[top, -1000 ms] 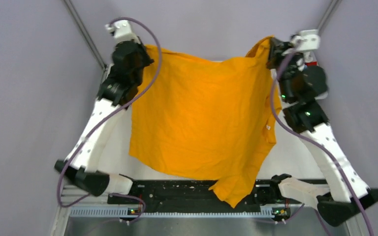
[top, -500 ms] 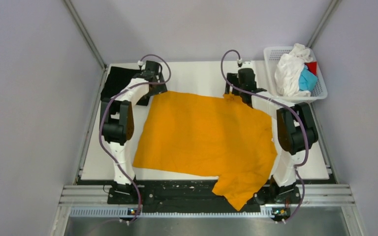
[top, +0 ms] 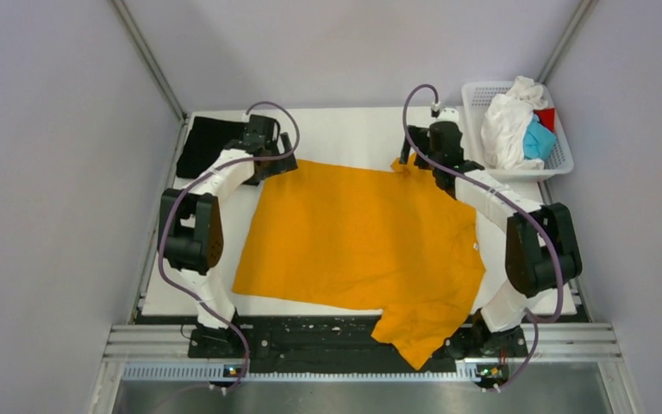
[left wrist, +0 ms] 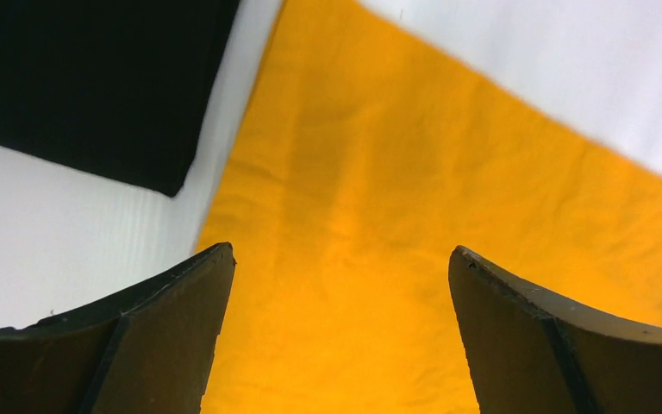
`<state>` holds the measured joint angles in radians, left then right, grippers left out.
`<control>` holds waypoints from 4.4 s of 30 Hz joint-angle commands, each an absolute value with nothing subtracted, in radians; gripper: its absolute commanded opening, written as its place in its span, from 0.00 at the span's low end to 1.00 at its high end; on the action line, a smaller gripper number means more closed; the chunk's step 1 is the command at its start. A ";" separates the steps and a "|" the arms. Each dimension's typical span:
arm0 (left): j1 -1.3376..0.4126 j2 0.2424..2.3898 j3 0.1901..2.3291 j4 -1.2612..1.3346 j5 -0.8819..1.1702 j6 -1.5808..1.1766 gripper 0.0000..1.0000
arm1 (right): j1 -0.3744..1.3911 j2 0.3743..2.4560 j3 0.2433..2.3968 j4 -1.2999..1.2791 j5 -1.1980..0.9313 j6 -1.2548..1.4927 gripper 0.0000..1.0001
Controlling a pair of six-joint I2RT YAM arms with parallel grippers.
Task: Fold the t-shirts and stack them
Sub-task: Flatten out the tshirt, then grab the side of the flattened tshirt closest away from the robot with both arms
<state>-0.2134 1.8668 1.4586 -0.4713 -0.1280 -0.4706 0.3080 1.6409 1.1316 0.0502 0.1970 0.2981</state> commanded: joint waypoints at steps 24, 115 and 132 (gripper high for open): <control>-0.202 2.014 1.470 -0.528 -0.086 -0.522 0.99 | 0.151 2.265 1.641 -0.094 0.068 0.458 0.99; -0.146 1.527 1.191 -0.700 -0.145 -0.691 0.99 | 0.193 1.537 1.181 -0.101 0.190 0.218 0.99; -0.129 1.321 0.738 -0.708 -0.311 -1.002 0.73 | 0.187 1.541 1.130 -0.125 0.180 0.228 0.99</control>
